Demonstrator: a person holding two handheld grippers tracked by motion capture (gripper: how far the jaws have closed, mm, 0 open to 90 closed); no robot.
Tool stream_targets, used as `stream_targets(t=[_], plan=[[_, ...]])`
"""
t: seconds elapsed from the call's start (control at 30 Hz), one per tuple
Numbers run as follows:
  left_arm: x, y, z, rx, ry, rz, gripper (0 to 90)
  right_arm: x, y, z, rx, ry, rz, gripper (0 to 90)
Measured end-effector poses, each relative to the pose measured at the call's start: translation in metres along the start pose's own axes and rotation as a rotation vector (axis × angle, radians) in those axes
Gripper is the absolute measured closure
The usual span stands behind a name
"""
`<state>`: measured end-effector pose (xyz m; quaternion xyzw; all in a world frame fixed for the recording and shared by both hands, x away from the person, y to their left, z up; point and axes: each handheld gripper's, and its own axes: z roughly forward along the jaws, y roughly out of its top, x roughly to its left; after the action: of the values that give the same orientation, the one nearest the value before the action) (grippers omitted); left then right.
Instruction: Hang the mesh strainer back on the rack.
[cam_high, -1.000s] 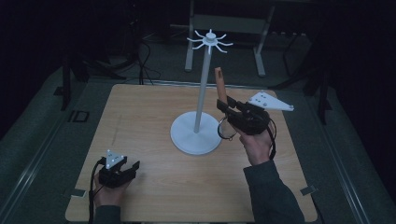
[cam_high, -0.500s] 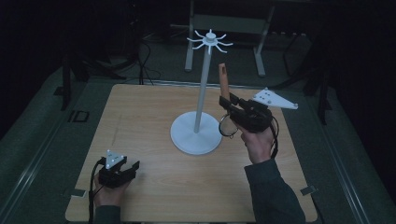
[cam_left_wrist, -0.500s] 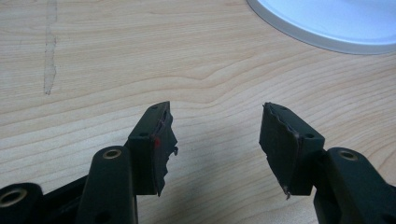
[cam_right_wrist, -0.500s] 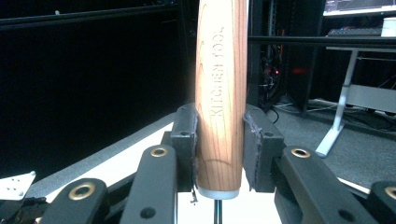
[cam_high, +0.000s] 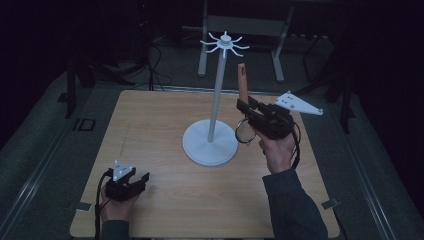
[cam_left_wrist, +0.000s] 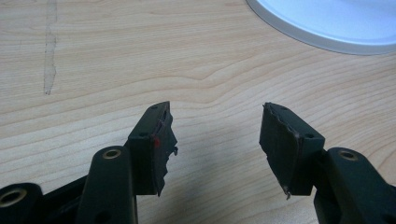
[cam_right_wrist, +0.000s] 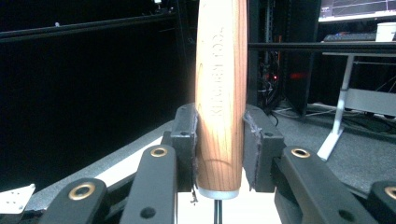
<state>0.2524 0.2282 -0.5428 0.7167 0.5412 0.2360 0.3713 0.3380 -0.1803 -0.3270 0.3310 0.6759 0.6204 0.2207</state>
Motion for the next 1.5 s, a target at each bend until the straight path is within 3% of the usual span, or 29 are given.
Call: stream_targets(t=[0.77,1.5], plan=[[0.0,0.0,0.0,0.0,0.001,-0.001,44.2,-0.005,0.014,-0.003,-0.035,-0.002,0.009,69.0],[0.001,0.0,0.0,-0.002,0.002,-0.004,44.1,-0.008,0.023,0.01,-0.022,0.017,0.036,69.0]])
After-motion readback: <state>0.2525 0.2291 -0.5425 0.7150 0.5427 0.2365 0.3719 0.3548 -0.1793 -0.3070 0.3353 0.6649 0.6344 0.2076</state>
